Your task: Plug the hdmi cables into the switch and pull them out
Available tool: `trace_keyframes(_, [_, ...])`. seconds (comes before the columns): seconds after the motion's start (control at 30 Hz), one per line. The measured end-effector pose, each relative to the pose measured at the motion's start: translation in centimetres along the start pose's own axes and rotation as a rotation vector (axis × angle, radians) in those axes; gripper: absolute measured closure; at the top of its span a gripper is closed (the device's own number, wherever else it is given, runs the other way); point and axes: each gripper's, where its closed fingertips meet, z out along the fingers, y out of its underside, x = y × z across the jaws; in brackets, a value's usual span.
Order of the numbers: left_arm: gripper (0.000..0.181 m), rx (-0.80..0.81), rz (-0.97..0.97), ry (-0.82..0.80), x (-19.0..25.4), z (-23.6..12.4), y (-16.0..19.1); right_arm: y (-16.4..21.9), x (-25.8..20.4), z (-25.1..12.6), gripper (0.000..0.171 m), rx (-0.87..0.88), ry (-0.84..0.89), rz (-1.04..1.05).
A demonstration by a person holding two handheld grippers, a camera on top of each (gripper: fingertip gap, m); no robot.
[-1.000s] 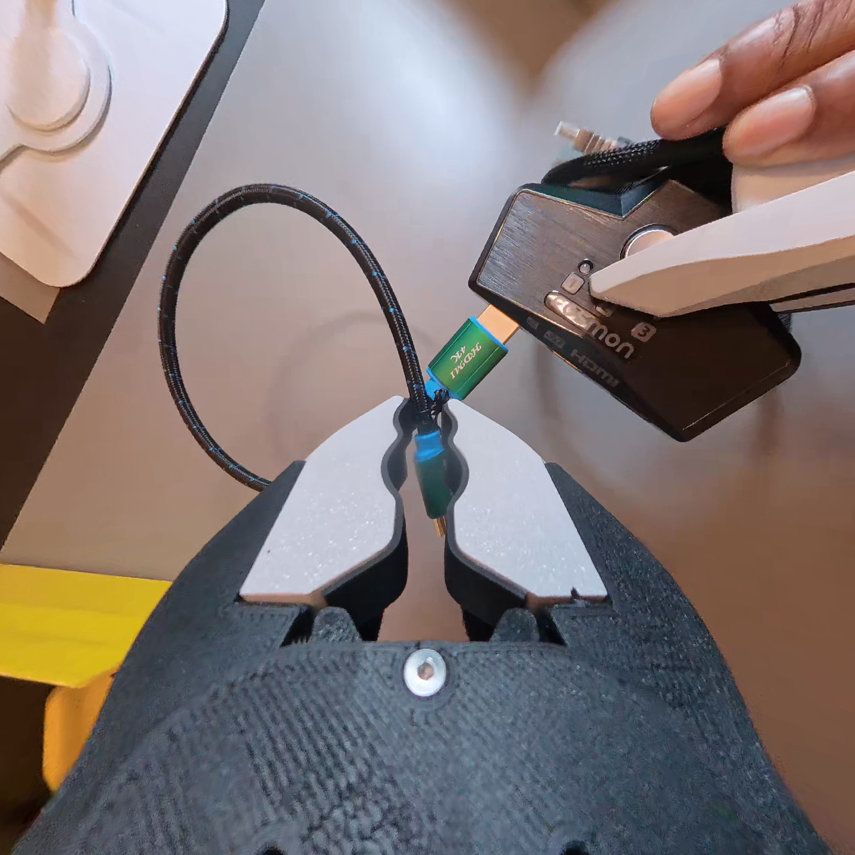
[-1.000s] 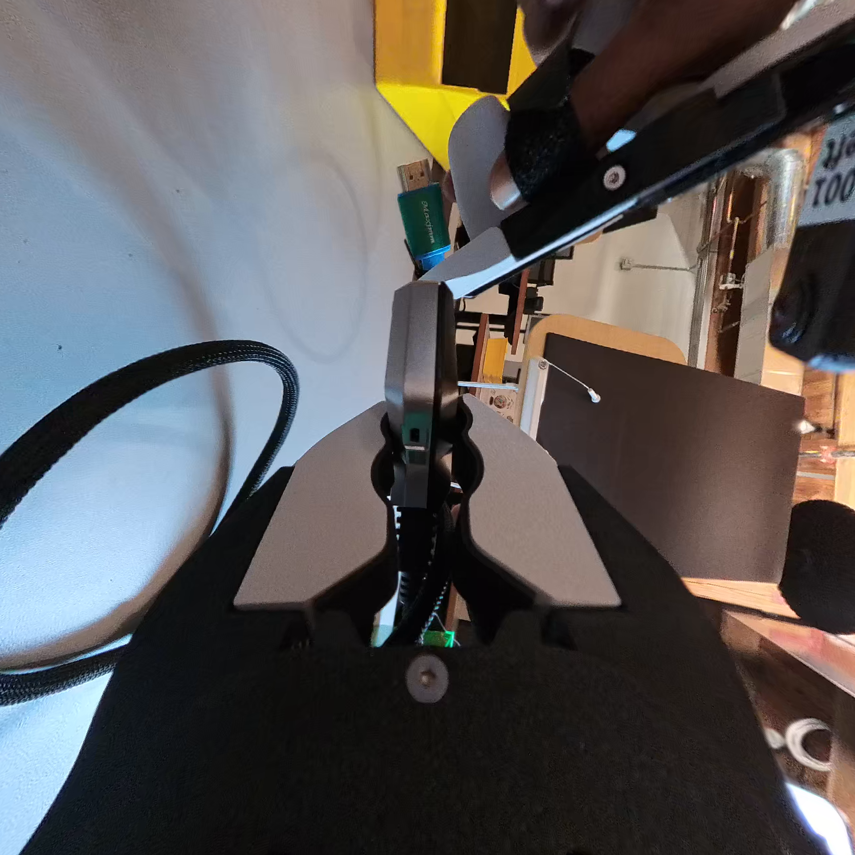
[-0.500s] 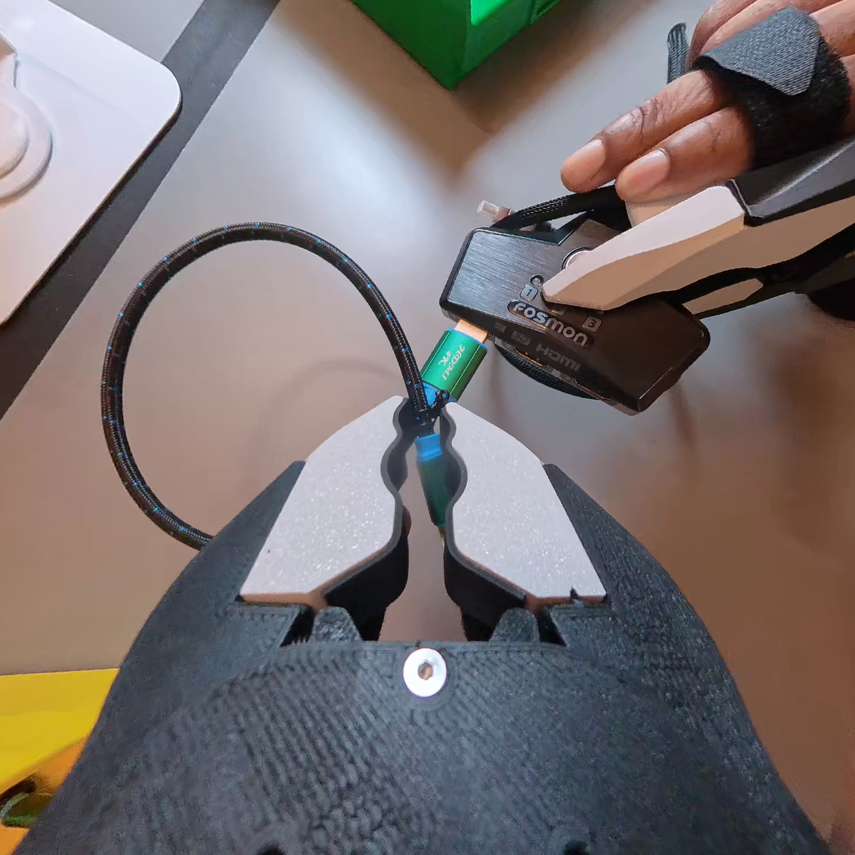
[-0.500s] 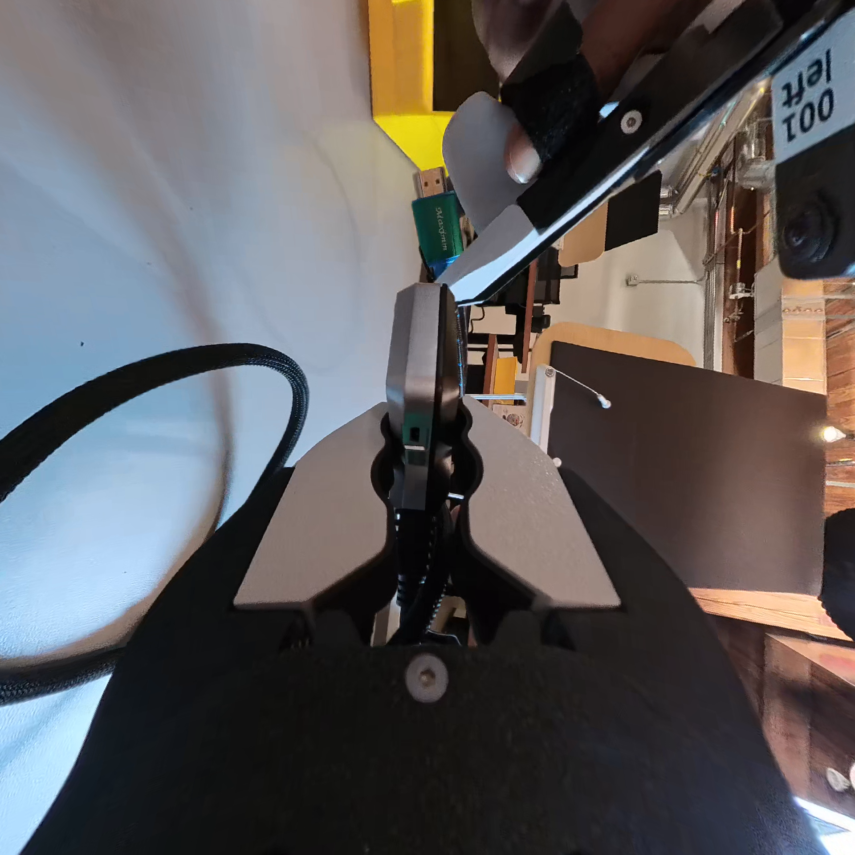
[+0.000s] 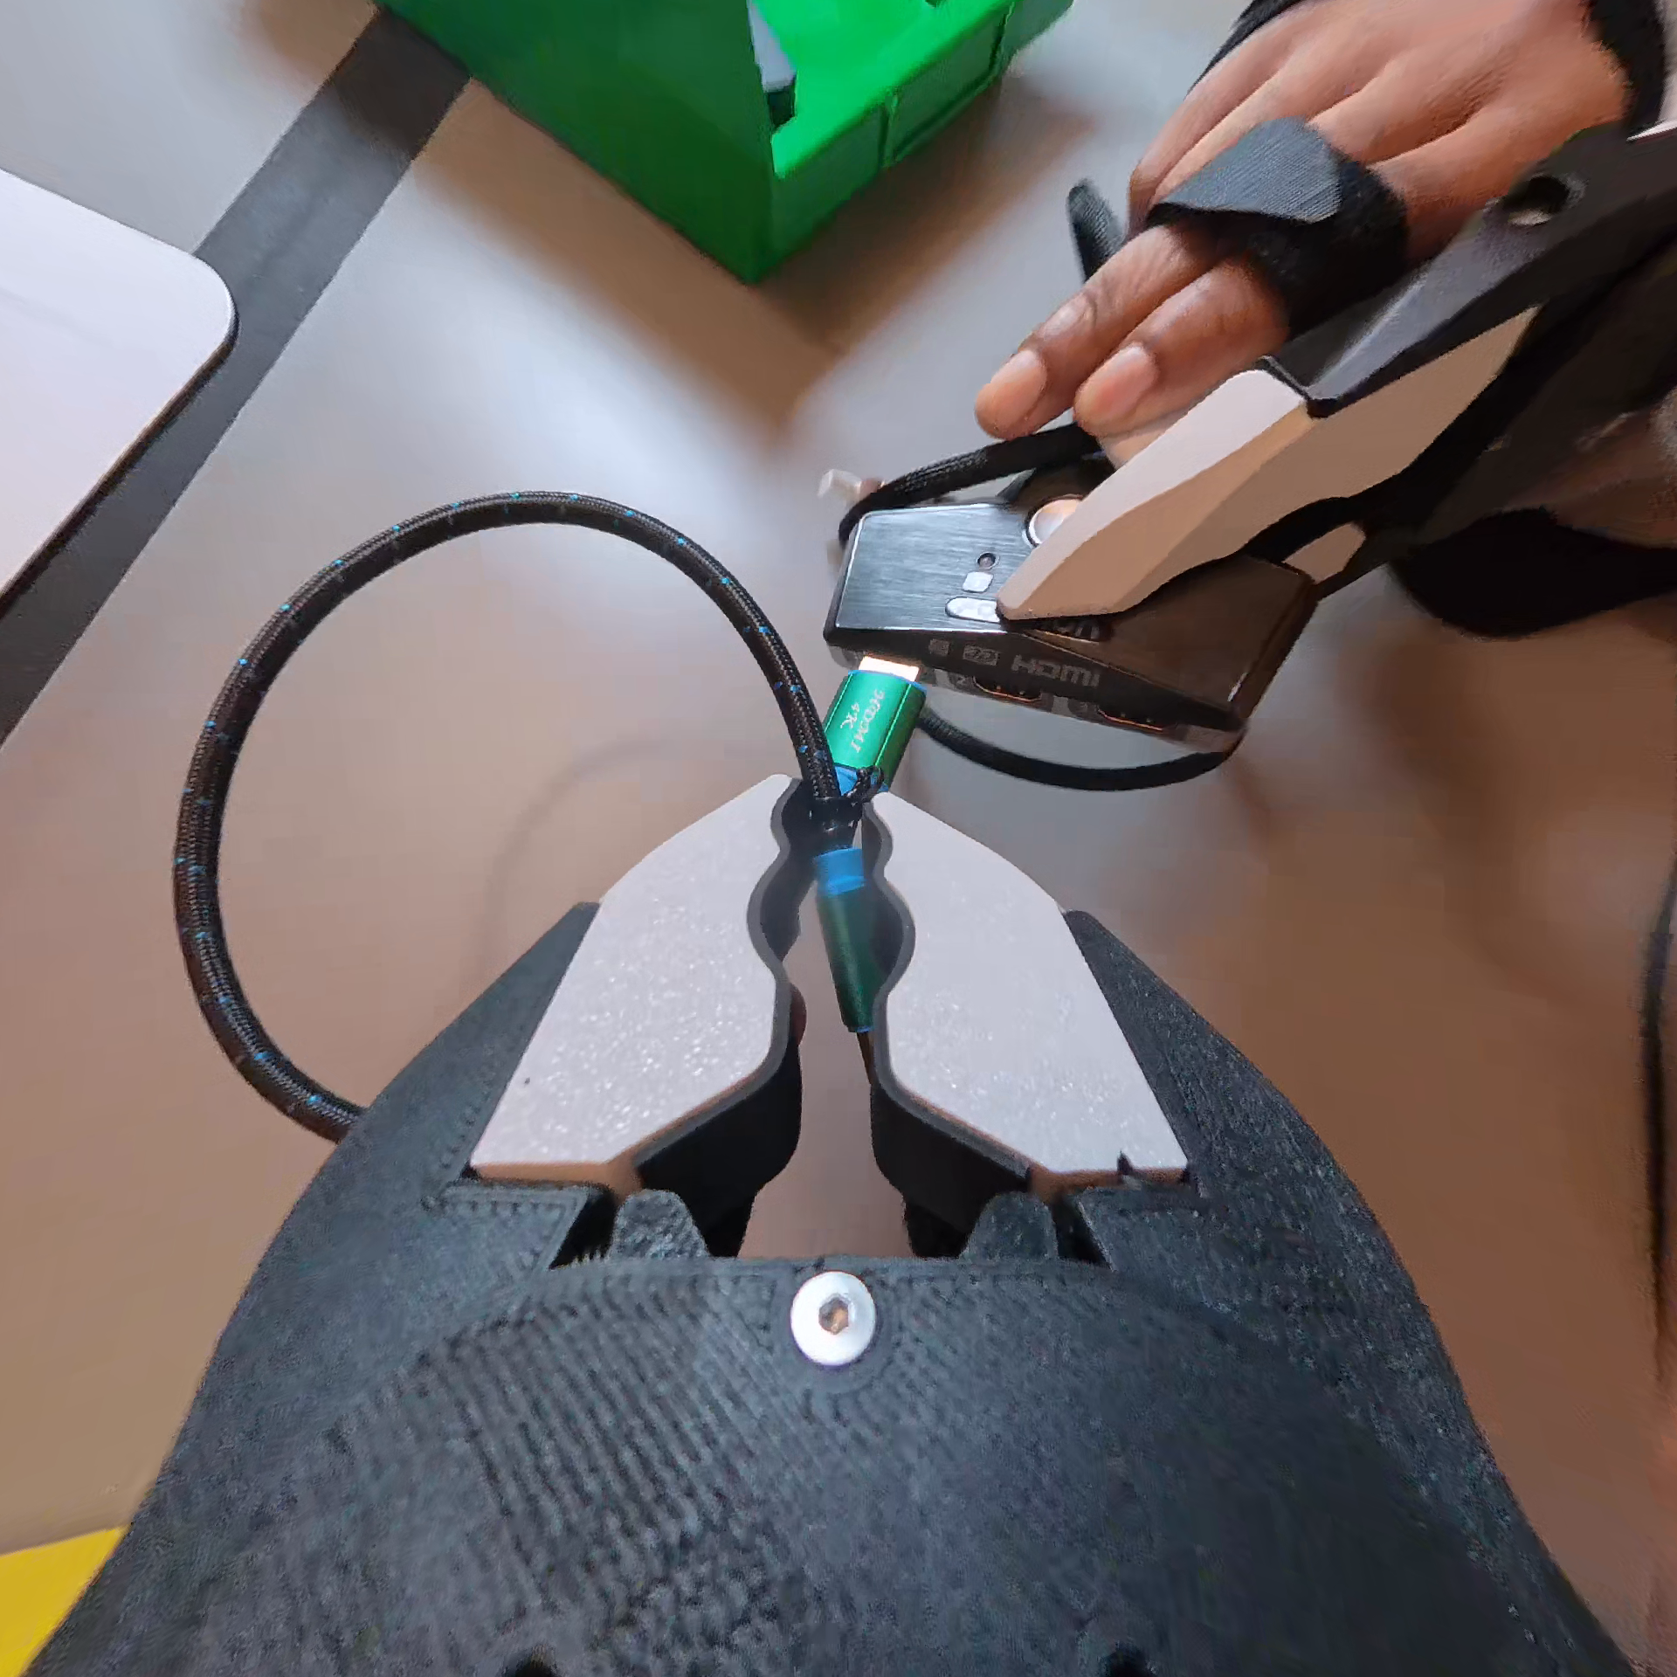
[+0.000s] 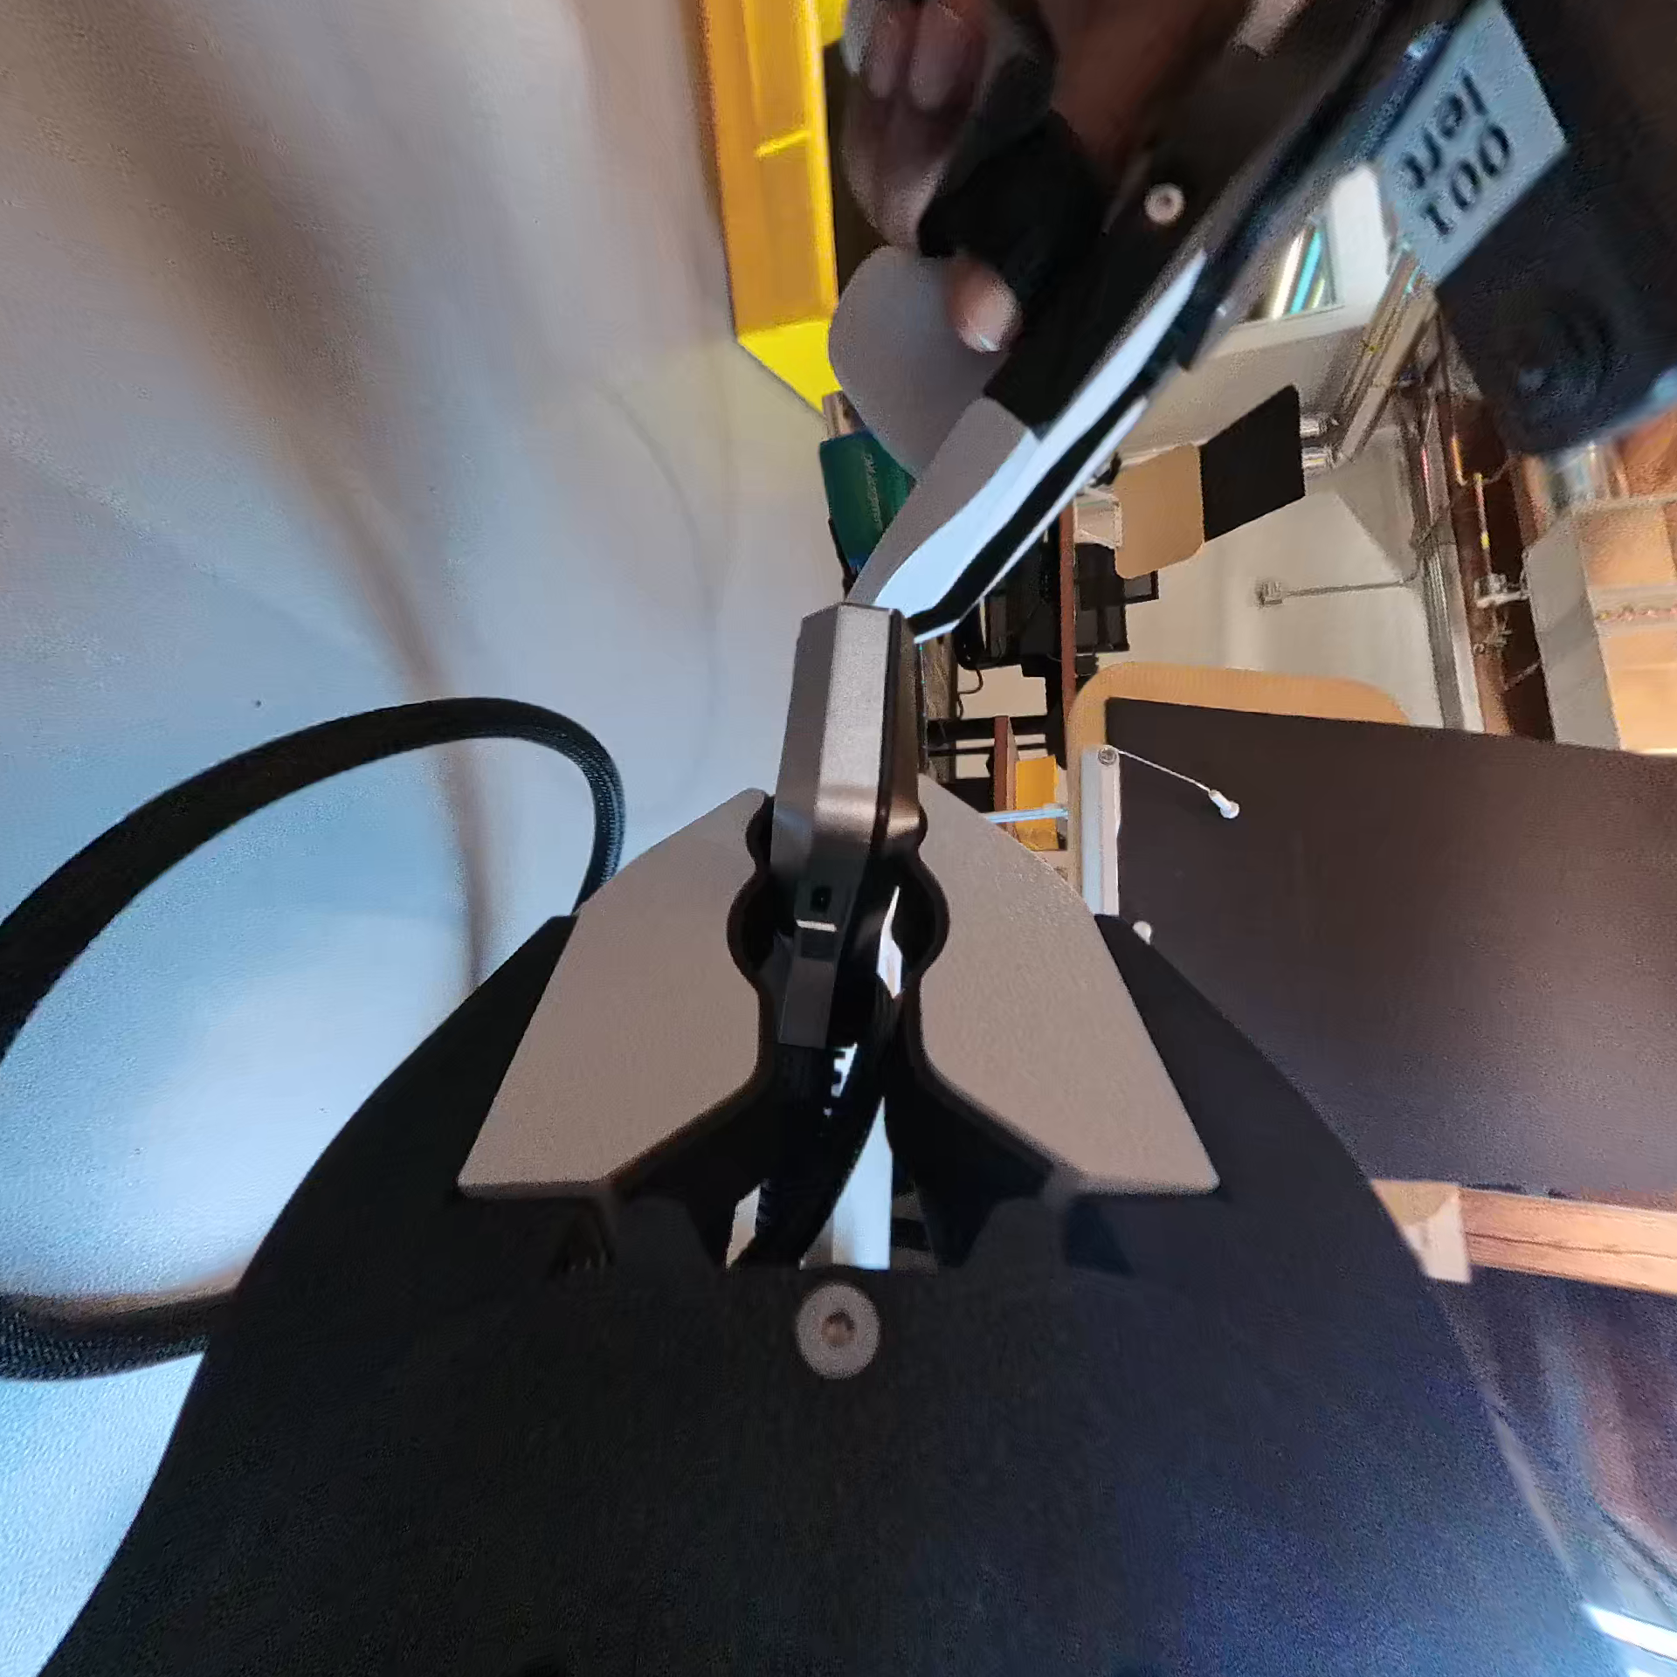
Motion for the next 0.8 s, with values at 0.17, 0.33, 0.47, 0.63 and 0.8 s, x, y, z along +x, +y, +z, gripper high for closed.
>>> trace_keyframes(0.17, [0.168, 0.113, -0.045, 0.017, 0.3, -1.6, -2.2, 0.6, 2.0, -0.5, 0.148, 0.025, 0.062, 0.116])
trace_keyframes(0.33, [0.168, 0.142, -0.049, -0.053, 0.7, -2.6, -3.7, 2.9, 3.4, -0.3, 0.144, -0.111, 0.17, 0.135])
trace_keyframes(0.47, [0.168, 0.105, -0.012, -0.115, 1.3, -2.3, -4.0, 3.4, 3.1, 0.1, 0.147, -0.194, 0.182, 0.077])
trace_keyframes(0.63, [0.157, 0.173, 0.109, -0.132, 2.4, -3.6, -5.6, 3.2, 4.2, -0.7, 0.148, -0.134, 0.203, 0.161])
trace_keyframes(0.8, [0.15, 0.523, 0.285, -0.09, 5.7, -11.1, -10.0, 2.8, 6.6, -2.5, 0.147, 0.117, 0.166, 0.595])
